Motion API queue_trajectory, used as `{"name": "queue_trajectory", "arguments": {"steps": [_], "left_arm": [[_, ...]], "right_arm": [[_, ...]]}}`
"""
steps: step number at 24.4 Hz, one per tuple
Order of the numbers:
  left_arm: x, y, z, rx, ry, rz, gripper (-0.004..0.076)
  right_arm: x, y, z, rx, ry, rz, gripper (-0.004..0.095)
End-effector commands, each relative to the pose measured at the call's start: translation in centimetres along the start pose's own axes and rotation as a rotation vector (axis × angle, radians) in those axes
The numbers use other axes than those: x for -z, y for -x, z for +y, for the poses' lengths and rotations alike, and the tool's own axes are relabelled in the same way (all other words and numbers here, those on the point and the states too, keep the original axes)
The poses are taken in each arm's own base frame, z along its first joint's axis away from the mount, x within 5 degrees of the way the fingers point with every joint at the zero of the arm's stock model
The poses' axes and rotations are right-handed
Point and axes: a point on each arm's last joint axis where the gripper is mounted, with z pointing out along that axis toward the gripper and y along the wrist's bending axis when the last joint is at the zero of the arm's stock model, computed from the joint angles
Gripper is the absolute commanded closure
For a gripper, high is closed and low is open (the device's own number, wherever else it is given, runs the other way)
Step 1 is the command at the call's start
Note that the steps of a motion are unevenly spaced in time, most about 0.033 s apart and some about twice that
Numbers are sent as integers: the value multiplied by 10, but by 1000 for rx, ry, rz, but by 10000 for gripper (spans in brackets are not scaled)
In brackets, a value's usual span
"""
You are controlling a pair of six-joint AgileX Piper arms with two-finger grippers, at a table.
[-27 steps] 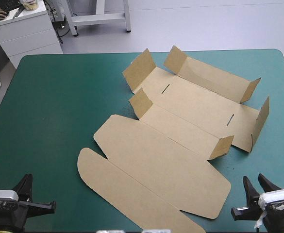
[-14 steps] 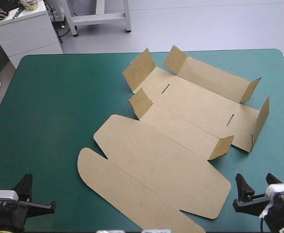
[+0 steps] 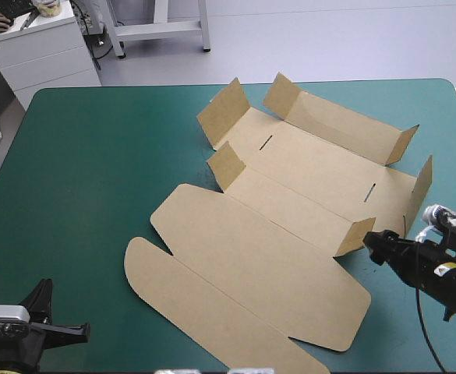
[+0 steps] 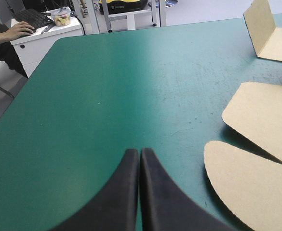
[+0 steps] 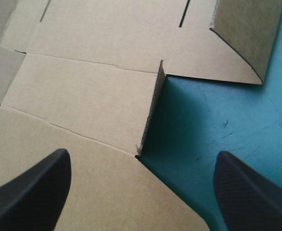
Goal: Fold the box
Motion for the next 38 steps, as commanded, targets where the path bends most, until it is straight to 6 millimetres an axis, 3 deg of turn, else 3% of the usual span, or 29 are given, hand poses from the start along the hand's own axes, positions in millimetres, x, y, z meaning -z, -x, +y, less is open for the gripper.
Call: {"name": "queue_trajectory", "arguments": {"steps": [1,8,10,11,17,23,29,35,38], "left_arm": [[6,11,0,5,4,-101,734],[6,11,0,5,4,-101,734],[6,11,0,5,4,-101,734],[6,11,0,5,4,-101,734],[6,11,0,5,4,-101,734],[6,11,0,5,4,-101,734],[6,11,0,7,3,-101,734],[6,11,0,8,2,-101,734],[6,11,0,8,2,-101,734]], "right_arm": [[-31,25,2,-124,-5,31,159],[-102,29,-12,-276,-35,225,168],[-113,26,-15,-223,-26,285,230],[-117,24,-15,-237,-24,312,288],[-123,23,-15,-216,-1,330,932],[-123,24,-14,-207,13,321,909],[-121,27,-10,-34,55,335,909],[-110,60,8,148,80,303,908],[-111,84,17,247,66,366,908]]}}
